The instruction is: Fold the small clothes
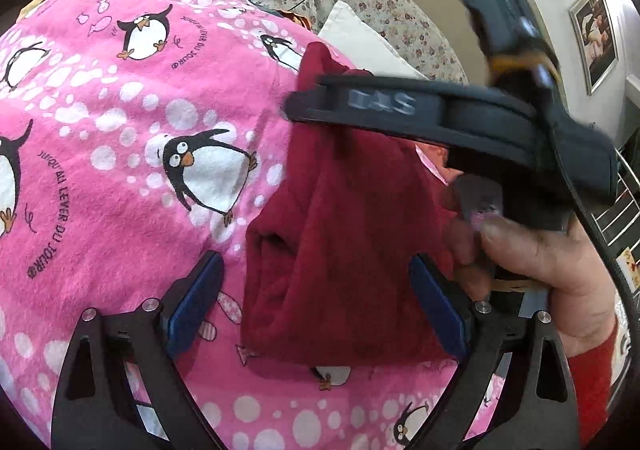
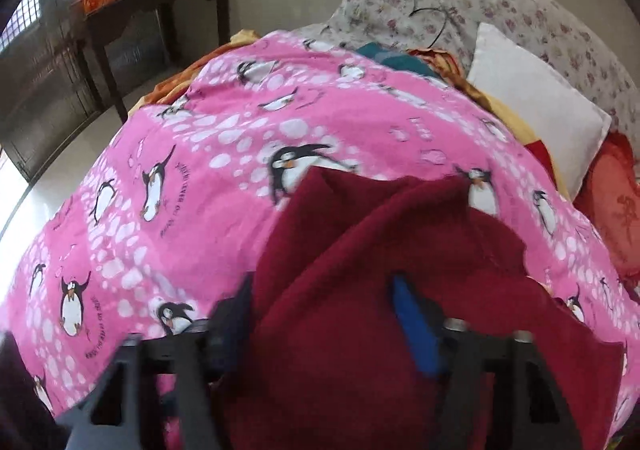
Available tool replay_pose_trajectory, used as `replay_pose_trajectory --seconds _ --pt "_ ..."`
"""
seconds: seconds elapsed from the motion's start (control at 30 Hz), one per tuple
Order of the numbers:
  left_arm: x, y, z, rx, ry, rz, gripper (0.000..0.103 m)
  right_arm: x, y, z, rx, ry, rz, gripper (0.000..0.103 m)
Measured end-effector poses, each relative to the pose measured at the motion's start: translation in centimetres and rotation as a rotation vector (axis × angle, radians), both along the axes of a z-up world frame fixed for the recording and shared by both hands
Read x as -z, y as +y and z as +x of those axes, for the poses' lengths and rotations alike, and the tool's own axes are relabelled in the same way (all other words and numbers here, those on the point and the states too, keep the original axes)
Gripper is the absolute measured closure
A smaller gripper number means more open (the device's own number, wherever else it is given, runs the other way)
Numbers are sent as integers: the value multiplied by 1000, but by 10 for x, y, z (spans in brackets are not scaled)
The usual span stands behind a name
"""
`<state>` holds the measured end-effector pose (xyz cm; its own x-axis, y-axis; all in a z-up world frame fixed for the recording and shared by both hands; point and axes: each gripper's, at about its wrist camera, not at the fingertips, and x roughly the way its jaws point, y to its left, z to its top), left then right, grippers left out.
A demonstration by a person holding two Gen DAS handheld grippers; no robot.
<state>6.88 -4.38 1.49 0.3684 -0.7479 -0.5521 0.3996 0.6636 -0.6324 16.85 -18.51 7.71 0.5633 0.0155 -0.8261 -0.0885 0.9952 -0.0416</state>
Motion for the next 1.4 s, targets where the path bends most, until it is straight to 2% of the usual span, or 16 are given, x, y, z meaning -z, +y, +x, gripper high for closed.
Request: replay_pose_trajectory --seconds 0.07,0.17,0.27,0.4,0.5,0.53,0.6,0.67,0.9,1.03,1.13,1.17,1.2,1.23,1.3,1.4 --pt "-3 4 0 19 0 -13 9 -8 -12 -11 -14 -22 54 68" --pt "-5 12 3 48 22 -63 9 -23 -34 -35 -11 -81 164 77" --pt "-7 19 11 30 53 -129 9 -31 -46 -50 -12 -118 232 79" --pt "-16 6 18 31 30 -113 9 -29 -52 -50 0 -115 298 79" --pt "-11 -11 17 95 48 -90 9 -26 -50 -45 1 -110 319 79" --pt "-8 -15 15 109 50 -76 8 -24 -50 -44 2 -107 324 79" --pt "-8 -23 8 133 -4 -27 8 -22 -52 -41 14 -98 341 75" --pt "-10 -26 2 154 -31 -18 9 -22 -48 -35 25 -88 350 52" --pt "-9 -28 -4 179 -45 -27 9 -15 -18 -14 38 -7 177 46" --pt "-8 -27 -2 174 -32 -33 12 -6 -10 -2 9 28 96 43" --pt "-10 -28 -4 181 -50 -27 15 -6 -16 -5 0 2 92 60" --pt "-11 -28 -5 190 -50 -32 24 -7 -19 -9 0 -11 110 70" --pt "-12 -29 -6 213 -43 -47 30 -11 -24 -16 2 -31 145 74" --pt "-15 -29 -8 238 -40 -63 41 -15 -28 -22 1 -49 175 80" --pt "-26 -32 -18 268 -58 -86 51 -32 -43 -41 11 -104 247 83" --pt "-56 -47 -46 324 -147 -84 53 -60 -67 -71 24 -184 325 84"
